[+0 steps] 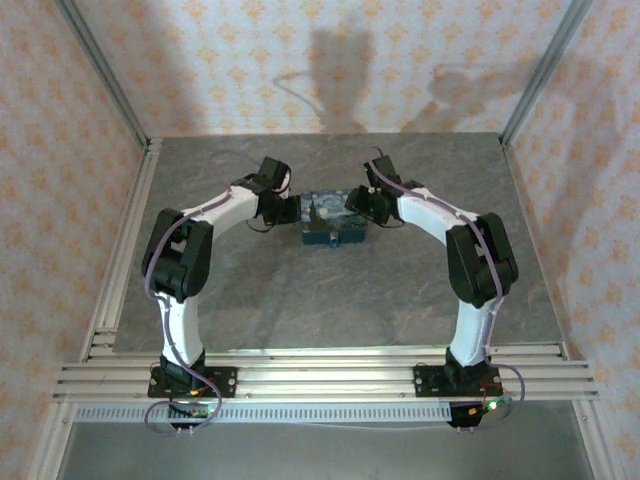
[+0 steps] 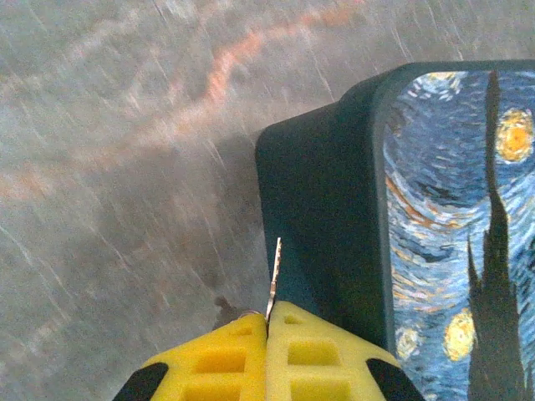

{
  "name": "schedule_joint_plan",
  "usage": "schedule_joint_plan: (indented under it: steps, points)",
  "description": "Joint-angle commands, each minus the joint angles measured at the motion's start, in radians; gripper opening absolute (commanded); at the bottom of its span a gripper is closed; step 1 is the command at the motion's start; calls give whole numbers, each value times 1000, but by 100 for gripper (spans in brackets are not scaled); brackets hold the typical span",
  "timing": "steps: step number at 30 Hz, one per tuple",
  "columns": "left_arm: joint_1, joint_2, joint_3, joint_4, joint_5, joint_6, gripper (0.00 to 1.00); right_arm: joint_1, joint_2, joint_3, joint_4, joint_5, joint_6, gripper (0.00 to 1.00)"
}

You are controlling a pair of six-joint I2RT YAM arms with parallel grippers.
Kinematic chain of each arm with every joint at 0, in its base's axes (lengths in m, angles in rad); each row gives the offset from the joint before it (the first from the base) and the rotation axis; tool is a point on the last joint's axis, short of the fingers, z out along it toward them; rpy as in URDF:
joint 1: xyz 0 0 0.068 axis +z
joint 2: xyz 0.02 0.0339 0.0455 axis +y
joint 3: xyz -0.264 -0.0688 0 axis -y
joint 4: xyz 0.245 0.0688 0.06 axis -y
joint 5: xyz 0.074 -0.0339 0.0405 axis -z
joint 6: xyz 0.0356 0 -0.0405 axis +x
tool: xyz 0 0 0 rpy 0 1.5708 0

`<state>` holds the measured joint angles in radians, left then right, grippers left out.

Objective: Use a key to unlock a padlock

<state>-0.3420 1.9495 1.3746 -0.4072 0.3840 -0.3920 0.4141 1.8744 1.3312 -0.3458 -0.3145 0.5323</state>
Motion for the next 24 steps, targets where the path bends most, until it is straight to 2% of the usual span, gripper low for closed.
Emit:
schedule_joint_plan:
  steps: [1,4,7,12,18,21,24]
  points:
    - [-31,-103,-78,82,-3,-42,0,25,-72,-56,-54,39,14,57]
    - [-27,-139,-116,75,-41,-25,0,25,-131,-22,-131,83,-15,60]
    - [7,-156,-144,72,-25,-9,0,25,-202,-3,-176,106,-28,64]
    - [72,-257,-253,114,-19,2,0,54,-343,-75,-173,116,-58,68]
    - [97,-414,-380,111,-33,24,0,262,-429,-238,-119,313,-117,65]
    - [97,-492,-443,123,-36,21,0,351,-410,-312,-41,375,-92,62]
    - [95,-558,-509,132,-42,16,0,389,-340,-343,22,417,-55,60]
